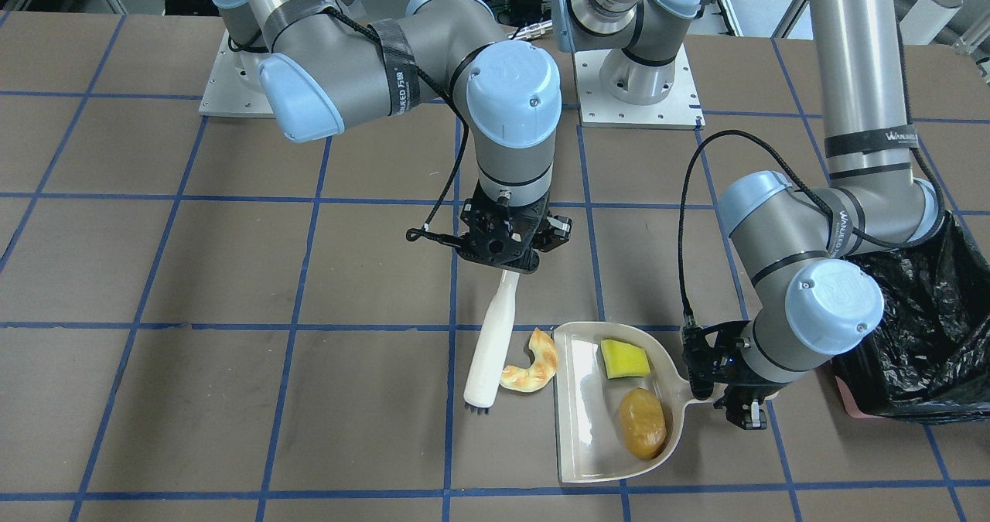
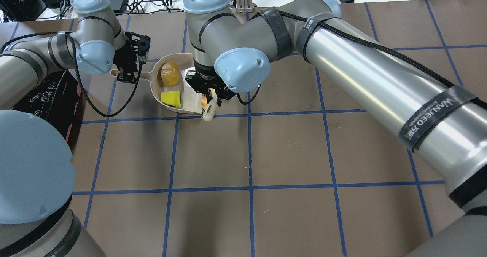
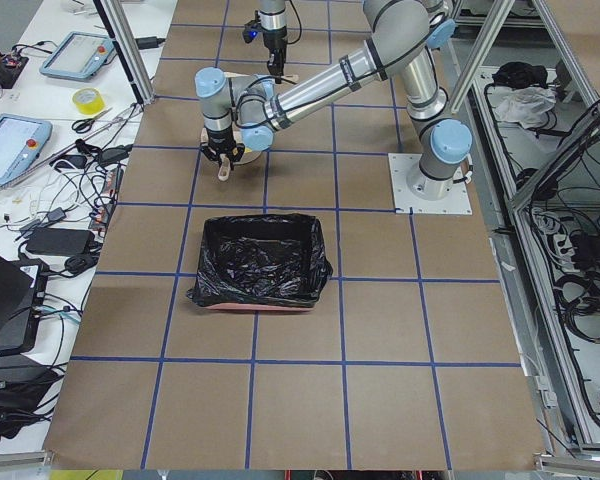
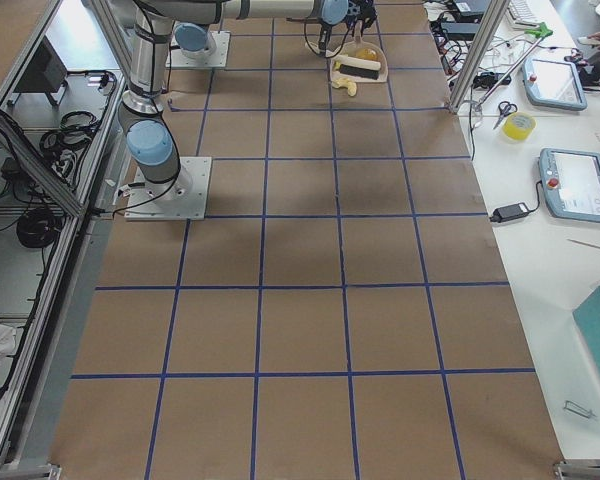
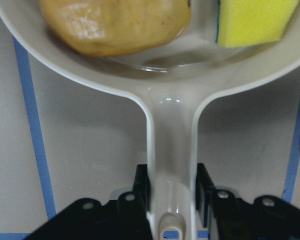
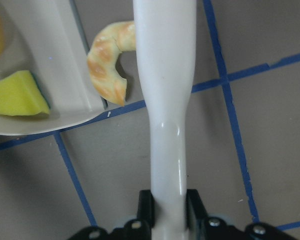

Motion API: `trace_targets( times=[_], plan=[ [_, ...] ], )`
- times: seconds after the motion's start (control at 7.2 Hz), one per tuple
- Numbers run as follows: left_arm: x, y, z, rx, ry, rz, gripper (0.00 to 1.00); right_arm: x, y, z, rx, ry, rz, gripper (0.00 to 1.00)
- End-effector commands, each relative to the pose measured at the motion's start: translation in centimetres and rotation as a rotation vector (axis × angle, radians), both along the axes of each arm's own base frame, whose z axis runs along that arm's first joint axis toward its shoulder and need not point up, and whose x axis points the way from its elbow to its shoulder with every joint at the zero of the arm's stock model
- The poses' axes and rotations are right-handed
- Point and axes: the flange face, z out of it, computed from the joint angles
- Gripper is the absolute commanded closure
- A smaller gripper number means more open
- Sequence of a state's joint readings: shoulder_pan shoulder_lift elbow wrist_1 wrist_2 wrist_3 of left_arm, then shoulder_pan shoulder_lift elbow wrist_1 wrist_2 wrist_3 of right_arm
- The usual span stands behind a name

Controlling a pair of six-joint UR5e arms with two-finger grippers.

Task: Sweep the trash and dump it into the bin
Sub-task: 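Sweep the potato, sponge and pastry into the dustpan with the right gripper's brush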

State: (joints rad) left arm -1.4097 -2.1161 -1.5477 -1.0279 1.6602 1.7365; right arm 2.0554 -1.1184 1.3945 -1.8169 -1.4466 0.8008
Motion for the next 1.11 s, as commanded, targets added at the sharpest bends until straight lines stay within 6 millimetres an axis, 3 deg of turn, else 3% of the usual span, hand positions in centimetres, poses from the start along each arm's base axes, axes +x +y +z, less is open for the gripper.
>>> trace_targets(
  times=[0.0, 0.14, 0.56, 0.97],
  plan=[
    [0.0, -0.1, -0.1, 0.001, -0.004, 0.0, 1.0, -0.4, 1.9, -4.0, 0.047, 0.029, -0.163, 1.0],
    [0.1, -0.1, 0.0, 0.0, -0.006, 0.0, 1.0, -0.4, 2.7, -5.3, 0.056, 0.036, -0.214, 1.0],
    [0.1, -0.1, -0.1, 0.001, -0.005, 0.002, 1.0, 4.0, 6.0, -5.6, 0.016, 0.007, -0.217, 1.0],
    [-1.3, -0.2, 0.1, -0.002, -0.009, -0.014, 1.0, 5.8, 4.5, -7.9, -0.03, -0.078, -0.189, 1.0]
  ],
)
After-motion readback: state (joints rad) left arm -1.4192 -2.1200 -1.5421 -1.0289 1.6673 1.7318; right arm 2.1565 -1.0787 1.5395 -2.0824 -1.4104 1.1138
